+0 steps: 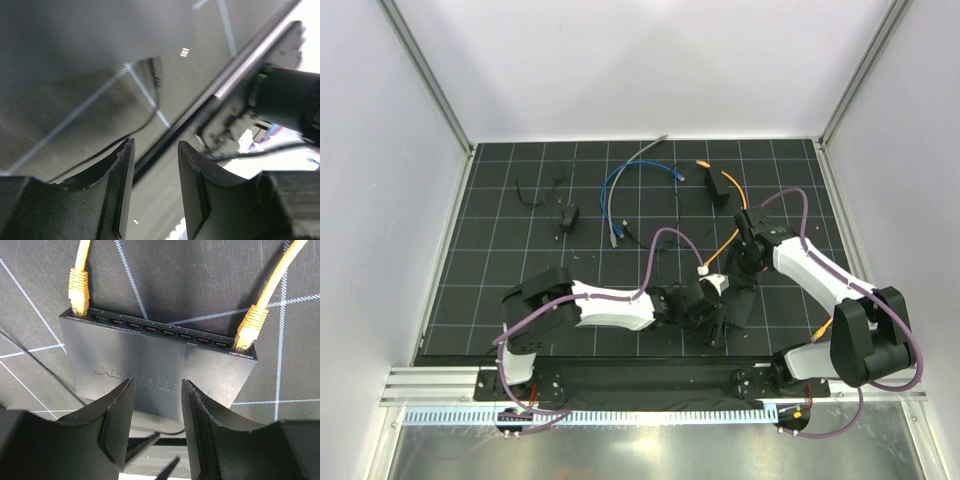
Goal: Pull the plug from the switch port
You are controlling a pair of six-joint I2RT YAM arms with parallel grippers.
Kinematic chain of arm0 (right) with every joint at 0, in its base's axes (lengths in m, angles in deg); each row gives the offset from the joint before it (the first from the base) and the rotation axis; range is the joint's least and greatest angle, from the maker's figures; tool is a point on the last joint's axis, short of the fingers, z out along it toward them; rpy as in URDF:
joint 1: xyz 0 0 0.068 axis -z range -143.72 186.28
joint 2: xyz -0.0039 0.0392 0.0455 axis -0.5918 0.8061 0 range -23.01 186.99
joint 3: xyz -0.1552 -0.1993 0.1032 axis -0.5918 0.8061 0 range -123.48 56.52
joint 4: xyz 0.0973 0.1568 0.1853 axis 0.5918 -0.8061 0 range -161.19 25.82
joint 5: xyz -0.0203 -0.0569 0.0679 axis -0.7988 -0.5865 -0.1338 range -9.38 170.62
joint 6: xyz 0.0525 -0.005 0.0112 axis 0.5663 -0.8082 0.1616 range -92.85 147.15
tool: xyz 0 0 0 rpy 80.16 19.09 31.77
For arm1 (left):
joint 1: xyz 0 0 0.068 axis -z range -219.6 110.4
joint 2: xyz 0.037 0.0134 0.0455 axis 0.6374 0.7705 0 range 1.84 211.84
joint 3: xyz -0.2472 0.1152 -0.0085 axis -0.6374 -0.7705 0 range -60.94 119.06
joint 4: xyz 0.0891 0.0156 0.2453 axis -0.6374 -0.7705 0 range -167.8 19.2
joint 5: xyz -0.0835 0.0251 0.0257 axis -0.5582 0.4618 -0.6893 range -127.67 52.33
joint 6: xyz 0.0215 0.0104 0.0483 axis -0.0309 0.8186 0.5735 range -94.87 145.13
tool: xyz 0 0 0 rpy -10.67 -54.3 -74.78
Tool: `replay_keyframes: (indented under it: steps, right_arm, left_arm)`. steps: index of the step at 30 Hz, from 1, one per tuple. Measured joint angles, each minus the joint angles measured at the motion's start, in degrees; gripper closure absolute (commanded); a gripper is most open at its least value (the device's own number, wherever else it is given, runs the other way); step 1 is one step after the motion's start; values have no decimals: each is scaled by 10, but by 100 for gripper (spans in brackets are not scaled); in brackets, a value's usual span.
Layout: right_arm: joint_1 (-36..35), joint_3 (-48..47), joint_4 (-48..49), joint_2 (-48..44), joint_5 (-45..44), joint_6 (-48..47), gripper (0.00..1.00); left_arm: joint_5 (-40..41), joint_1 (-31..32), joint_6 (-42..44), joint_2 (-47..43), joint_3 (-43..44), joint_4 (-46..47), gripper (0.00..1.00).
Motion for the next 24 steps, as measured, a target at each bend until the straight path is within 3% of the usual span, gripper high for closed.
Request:
replay_keyframes:
  steps: [14, 24]
  right_arm:
    - [10, 1, 17, 15, 33, -4, 51]
    - [13, 2, 26, 15, 37, -10, 51]
  left_arm:
    - [22, 0, 23, 33, 33, 9, 64]
    - [31, 0, 43, 42, 73, -5, 59]
